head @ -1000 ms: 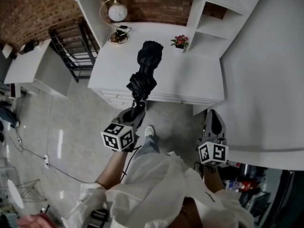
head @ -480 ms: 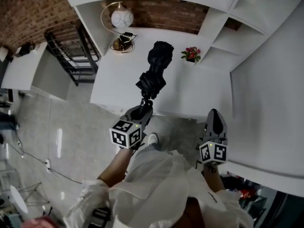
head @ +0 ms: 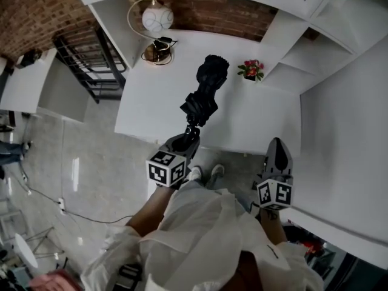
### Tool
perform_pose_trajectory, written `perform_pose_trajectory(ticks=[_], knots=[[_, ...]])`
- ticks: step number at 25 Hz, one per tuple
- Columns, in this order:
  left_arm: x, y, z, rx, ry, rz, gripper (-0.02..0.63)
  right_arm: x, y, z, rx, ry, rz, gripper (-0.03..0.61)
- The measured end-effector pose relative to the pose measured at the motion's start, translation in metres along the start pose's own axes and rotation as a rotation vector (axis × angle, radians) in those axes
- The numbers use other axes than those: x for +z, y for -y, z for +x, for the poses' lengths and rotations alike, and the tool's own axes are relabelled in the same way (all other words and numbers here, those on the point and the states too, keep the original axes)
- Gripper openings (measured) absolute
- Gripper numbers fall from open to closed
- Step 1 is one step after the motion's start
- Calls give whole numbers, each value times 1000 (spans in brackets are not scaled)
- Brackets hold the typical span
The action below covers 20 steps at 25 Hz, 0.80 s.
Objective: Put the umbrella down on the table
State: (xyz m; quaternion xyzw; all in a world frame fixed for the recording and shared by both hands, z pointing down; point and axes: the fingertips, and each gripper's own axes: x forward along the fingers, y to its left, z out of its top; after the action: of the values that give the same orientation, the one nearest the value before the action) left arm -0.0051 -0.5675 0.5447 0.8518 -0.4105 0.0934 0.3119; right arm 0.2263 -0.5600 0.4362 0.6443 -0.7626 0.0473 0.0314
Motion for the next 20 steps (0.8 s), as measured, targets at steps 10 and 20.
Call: perform_pose_trajectory(ticks=[10, 20], knots=[[4, -9, 39, 92, -16, -39, 78, -13, 10, 58, 121, -31, 20, 18], [4, -13, 87, 217, -20, -104, 78, -29, 30, 111, 272, -64, 31, 18]])
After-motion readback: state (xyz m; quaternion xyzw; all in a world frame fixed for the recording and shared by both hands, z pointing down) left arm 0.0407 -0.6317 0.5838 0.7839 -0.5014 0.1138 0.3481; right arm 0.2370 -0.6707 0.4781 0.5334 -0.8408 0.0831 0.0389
